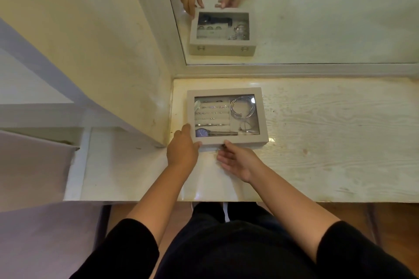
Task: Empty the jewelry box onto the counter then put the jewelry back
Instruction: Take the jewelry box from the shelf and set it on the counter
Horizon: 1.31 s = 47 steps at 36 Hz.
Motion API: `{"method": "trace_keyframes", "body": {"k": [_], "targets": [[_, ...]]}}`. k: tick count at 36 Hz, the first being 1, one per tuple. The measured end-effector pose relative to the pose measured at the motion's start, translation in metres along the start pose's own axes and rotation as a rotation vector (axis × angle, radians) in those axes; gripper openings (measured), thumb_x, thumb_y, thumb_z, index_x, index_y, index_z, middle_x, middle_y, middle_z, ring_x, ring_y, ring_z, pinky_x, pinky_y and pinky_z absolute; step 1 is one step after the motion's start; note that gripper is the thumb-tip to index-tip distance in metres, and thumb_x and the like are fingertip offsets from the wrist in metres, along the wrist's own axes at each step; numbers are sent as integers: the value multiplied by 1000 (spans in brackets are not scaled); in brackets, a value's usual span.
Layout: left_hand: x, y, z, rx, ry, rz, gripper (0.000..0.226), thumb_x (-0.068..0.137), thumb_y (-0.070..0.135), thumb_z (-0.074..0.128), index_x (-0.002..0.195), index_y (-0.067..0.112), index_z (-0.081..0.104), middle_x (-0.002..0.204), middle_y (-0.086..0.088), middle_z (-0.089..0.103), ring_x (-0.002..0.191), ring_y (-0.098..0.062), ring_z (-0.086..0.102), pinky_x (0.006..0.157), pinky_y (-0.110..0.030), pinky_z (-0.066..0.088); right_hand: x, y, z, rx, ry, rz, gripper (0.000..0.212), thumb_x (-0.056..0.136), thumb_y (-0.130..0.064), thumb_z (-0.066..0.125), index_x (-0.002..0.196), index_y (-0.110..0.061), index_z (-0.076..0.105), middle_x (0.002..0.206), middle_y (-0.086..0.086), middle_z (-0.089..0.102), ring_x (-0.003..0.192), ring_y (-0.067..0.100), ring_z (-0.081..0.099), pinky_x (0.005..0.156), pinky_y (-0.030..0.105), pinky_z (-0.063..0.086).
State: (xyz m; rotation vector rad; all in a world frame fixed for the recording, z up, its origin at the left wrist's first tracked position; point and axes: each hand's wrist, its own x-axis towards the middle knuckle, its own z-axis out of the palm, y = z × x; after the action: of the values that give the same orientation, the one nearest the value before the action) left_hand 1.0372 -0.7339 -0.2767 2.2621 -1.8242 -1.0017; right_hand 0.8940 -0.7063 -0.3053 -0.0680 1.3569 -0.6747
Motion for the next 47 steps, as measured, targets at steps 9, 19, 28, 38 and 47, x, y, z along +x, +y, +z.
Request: {"method": "trace_keyframes", "body": {"k": [9,19,28,38,47], "targets": [[0,1,-2,13,-9,11,44,90,20,57,128,8,39,121,-16,52,105,-33,54,76,-35,42,2,6,3,-100,65,-130,22,92,-28,55,84,-7,57,73,5,58,62,12,58,49,18,46],[1,-2,0,-4,0,20,48,91,18,57,133,10,36,122,-16,51,106,-31,54,78,-35,43,4,13,3,-137,138,-247,25,89,-28,61,75,-8,59,60,7,65,50,11,62,46,18,48],[3,-3,3,-21,15,14,51,90,18,57,136,11,35,126,-15,51,110,-33,53,81,-36,43,3,14,3,-129,161,-260,26,87,-27,64,72,-6,61,58,7,65,44,8,63,42,16,47],[3,-4,4,-1,24,16,52,90,19,57,136,11,35,125,-15,50,109,-33,53,80,-36,42,0,11,2,-131,145,-227,25,86,-26,64,75,-5,60,57,7,65,43,9,63,42,16,48],[3,-3,4,0,25,10,51,90,19,57,136,11,35,125,-15,50,110,-32,52,81,-36,42,-3,3,5,-61,95,-212,25,91,-21,58,72,-5,58,44,1,64,40,8,62,38,14,46]]}}
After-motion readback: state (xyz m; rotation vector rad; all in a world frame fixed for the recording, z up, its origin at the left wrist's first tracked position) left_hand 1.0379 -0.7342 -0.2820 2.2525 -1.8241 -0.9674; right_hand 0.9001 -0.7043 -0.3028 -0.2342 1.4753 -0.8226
